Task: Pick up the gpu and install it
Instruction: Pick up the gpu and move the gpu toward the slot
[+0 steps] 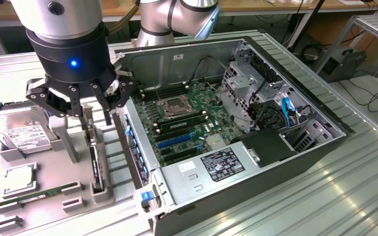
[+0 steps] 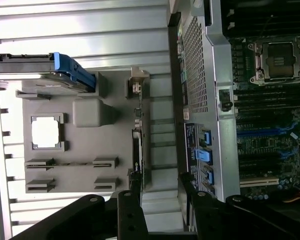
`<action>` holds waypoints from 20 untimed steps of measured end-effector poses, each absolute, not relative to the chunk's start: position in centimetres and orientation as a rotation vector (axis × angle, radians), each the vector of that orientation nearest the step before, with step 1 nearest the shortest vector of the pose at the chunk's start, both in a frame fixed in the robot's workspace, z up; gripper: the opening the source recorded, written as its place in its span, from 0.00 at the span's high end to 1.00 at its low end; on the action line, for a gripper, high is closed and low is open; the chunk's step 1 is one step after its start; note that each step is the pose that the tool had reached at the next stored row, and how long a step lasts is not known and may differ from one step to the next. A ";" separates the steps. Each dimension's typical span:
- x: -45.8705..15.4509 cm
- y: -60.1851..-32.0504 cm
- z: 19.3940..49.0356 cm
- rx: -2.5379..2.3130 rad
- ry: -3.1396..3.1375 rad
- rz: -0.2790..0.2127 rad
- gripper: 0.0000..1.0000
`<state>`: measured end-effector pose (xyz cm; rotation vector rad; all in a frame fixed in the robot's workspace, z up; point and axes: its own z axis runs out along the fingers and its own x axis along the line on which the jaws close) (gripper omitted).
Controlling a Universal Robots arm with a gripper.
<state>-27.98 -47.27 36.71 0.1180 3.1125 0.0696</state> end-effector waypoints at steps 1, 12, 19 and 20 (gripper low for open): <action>-28.0 -47.3 36.7 0.118 3.112 0.070 0.58; -28.2 -47.3 36.4 0.118 3.113 0.070 0.58; -28.3 -47.3 36.3 0.118 3.112 0.070 0.58; -28.3 -47.3 36.3 0.118 3.113 0.070 0.58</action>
